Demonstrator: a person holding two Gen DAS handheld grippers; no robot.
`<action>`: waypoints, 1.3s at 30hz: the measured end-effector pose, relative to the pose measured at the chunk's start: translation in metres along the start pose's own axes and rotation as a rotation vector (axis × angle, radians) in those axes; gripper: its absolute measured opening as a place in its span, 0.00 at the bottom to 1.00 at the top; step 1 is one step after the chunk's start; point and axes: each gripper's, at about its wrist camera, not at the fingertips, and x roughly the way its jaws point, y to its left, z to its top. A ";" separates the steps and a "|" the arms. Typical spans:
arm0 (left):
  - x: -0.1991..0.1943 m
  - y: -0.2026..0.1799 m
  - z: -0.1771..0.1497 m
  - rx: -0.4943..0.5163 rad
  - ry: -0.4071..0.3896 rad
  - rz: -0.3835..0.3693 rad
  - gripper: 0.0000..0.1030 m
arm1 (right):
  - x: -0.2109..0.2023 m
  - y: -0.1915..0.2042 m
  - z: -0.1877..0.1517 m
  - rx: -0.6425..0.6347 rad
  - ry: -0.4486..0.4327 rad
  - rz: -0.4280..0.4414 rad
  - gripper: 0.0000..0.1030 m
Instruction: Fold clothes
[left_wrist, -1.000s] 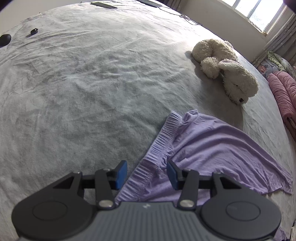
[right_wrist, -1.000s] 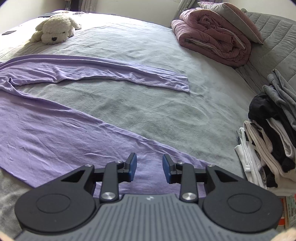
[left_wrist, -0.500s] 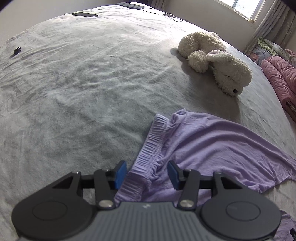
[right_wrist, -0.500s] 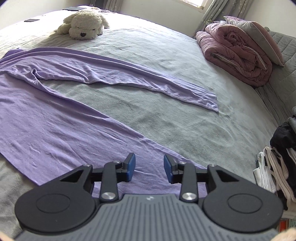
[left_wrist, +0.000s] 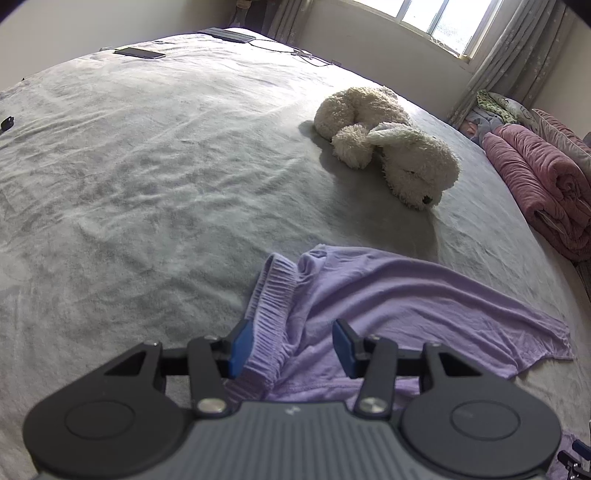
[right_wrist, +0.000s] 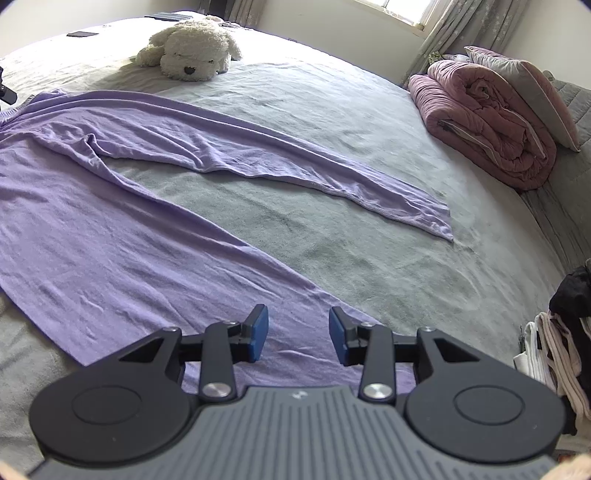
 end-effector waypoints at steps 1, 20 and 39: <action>-0.001 -0.001 0.000 0.006 -0.005 -0.002 0.47 | 0.000 0.000 0.000 -0.001 0.000 -0.001 0.39; 0.006 0.018 -0.003 -0.018 0.059 0.032 0.51 | 0.001 0.008 0.000 -0.026 0.001 -0.004 0.41; 0.018 0.010 -0.007 0.033 0.068 0.057 0.44 | 0.003 0.019 0.002 -0.043 0.007 0.001 0.45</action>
